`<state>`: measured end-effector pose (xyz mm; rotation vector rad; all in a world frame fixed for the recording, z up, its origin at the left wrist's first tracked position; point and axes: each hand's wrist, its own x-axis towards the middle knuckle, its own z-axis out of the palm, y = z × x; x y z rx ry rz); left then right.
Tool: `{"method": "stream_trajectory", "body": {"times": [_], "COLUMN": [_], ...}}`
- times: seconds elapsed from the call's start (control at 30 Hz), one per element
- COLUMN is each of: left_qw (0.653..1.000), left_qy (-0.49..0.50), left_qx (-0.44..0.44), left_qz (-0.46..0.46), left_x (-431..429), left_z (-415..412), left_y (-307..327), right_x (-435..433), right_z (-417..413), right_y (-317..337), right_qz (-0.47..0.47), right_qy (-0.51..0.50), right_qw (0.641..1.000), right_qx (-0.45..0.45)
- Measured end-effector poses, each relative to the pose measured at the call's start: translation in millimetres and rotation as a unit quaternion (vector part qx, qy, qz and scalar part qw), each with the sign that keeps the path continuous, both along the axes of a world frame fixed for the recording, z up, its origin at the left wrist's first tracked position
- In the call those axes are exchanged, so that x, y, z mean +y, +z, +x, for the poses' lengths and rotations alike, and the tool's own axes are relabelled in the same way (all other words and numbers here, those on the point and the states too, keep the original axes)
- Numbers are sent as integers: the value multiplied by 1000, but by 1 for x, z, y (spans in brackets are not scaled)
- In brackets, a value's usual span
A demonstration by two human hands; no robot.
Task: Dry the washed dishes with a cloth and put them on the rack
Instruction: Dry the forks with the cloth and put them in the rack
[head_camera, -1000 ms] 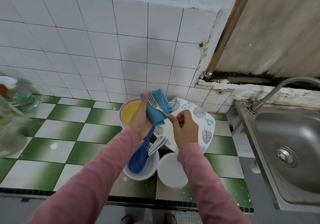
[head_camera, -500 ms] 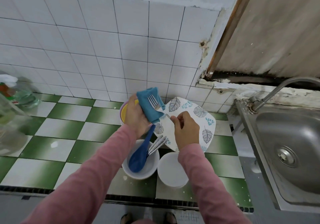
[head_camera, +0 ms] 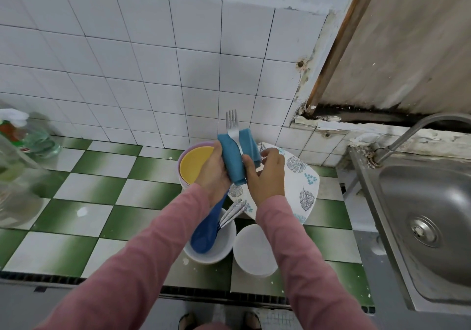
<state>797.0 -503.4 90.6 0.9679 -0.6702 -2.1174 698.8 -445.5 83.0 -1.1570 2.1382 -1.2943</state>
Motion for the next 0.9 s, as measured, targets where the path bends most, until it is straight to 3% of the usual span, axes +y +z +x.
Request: {"method": "stream_trajectory", "body": {"times": [0.17, 0.37, 0.47, 0.6, 0.77, 0.9], "left_qw": [998, 988, 979, 976, 974, 971], "left_qy": [-38, -98, -122, -138, -141, -144], "left_qx": [-46, -116, -159, -165, -169, -183], "left_qz": [8, -25, -43, -42, -44, -45], "left_x": [0, -7, -7, -8, -10, -12], "left_z": [4, 14, 15, 15, 14, 15], "left_y": [-3, -4, -5, -5, -3, -1], "right_x": [-7, -12, -20, -27, -29, -31], "right_z": [-6, -30, -35, -34, -31, -30], "right_y": [4, 16, 20, 19, 24, 27], "right_qz": [-12, 25, 54, 22, 13, 5], "right_qy": [58, 201, 206, 187, 183, 164], "right_qw": [996, 970, 951, 920, 909, 926], "right_qx": [59, -137, -226, -343, -374, -339]}}
